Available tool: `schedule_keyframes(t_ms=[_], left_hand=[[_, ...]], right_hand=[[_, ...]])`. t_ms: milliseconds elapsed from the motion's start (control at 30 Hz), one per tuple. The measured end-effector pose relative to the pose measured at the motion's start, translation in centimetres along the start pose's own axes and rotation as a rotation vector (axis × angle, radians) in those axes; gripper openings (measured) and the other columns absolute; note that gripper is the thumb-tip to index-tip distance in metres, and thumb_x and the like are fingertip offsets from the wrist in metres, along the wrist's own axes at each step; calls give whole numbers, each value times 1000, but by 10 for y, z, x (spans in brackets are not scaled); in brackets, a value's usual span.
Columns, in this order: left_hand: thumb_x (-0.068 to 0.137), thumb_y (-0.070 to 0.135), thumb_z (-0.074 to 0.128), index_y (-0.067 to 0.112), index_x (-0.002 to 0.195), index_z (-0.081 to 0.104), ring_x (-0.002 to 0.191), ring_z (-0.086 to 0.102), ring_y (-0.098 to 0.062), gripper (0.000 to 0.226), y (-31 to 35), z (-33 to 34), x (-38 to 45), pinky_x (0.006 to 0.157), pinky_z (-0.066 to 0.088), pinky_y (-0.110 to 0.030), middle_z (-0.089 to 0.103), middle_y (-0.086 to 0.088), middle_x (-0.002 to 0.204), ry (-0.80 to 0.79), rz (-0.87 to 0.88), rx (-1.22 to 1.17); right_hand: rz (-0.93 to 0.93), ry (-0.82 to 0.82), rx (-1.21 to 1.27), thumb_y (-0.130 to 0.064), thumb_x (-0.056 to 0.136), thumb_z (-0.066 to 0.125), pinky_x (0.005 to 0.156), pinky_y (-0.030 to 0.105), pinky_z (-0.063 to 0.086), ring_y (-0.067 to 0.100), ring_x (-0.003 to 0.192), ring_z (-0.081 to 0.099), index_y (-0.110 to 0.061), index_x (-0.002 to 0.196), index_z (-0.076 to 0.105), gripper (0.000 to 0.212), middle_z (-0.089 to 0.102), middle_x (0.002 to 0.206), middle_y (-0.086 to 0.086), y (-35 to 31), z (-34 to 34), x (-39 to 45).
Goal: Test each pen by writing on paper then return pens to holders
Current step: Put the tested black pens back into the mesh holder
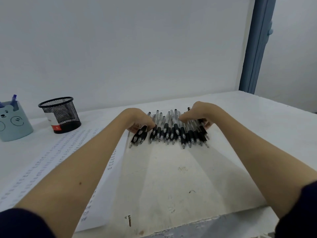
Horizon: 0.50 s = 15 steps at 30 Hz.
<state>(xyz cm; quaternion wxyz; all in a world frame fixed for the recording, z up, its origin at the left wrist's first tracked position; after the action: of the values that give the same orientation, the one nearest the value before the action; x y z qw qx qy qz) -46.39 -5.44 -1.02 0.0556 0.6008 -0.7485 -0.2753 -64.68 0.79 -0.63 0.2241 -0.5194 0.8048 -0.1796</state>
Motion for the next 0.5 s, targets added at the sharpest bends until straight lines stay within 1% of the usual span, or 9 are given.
schedule_keyframes(t_ms=[67, 133, 200, 267, 300, 367, 433, 500], left_hand=[[80, 1, 54, 8, 69, 47, 49, 46, -13, 15, -1, 2, 2, 52, 47, -19, 43, -3, 59, -2, 8, -28], [78, 1, 54, 8, 70, 46, 58, 46, -18, 13, -1, 4, 3, 56, 43, -23, 46, -7, 70, 17, 29, -63], [77, 1, 53, 8, 70, 44, 58, 42, -20, 13, 0, 2, 4, 54, 37, -25, 44, -8, 70, 65, 49, -63], [78, -1, 49, 6, 74, 44, 58, 44, -21, 10, 0, 1, 7, 58, 39, -27, 45, -10, 69, 85, 63, -84], [79, -4, 45, 4, 74, 45, 56, 46, -22, 10, 0, 0, 8, 55, 41, -25, 47, -11, 68, 84, 67, -118], [80, -7, 39, 5, 68, 45, 50, 45, -21, 18, -2, 0, 9, 47, 39, -22, 47, -12, 62, 87, 75, -144], [84, -5, 38, 6, 66, 43, 51, 42, -21, 21, -2, 0, 8, 51, 36, -25, 45, -11, 62, 105, 80, -148], [90, -1, 38, 7, 69, 39, 51, 38, -18, 23, -3, 0, 9, 50, 32, -25, 41, -8, 63, 131, 85, -171]], right_hand=[[-20, 91, -39, -15, 75, 59, 50, 23, 37, 20, 56, 40, -11, 69, 39, 21, 40, 69, 5, -4, 0, 3], [-24, 171, -35, -11, 72, 57, 48, 20, 30, 16, 52, 35, -13, 63, 34, 24, 36, 62, 1, -2, 0, 6], [-10, 207, -12, -12, 74, 55, 47, 20, 27, 15, 52, 35, -13, 62, 35, 23, 38, 61, 1, 2, 1, 9], [-16, 234, 17, -12, 78, 52, 48, 21, 27, 15, 54, 35, -12, 64, 34, 22, 38, 63, 1, 5, 0, 10], [-25, 243, 36, -10, 79, 50, 49, 21, 26, 16, 54, 34, -13, 64, 33, 23, 36, 62, 1, 5, -1, 10], [-45, 239, 96, -7, 77, 48, 50, 22, 24, 17, 54, 31, -13, 63, 32, 22, 34, 61, 2, 6, -2, 10], [-54, 203, 198, -2, 76, 48, 51, 23, 25, 18, 53, 30, -12, 63, 34, 21, 34, 60, 3, 8, -4, 10], [-39, 154, 360, 2, 78, 51, 53, 25, 33, 20, 55, 34, -9, 66, 38, 20, 36, 64, 6, 13, -7, 10]])
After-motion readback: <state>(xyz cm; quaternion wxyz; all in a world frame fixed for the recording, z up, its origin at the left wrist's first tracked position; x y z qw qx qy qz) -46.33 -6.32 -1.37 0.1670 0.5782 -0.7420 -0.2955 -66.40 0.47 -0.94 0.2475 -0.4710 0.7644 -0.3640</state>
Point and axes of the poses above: each hand's wrist, its own x-axis towards the middle knuckle, its own z-axis out of the palm, y = z × x, the point moved 8 cm from there along x, towards the middle knuckle
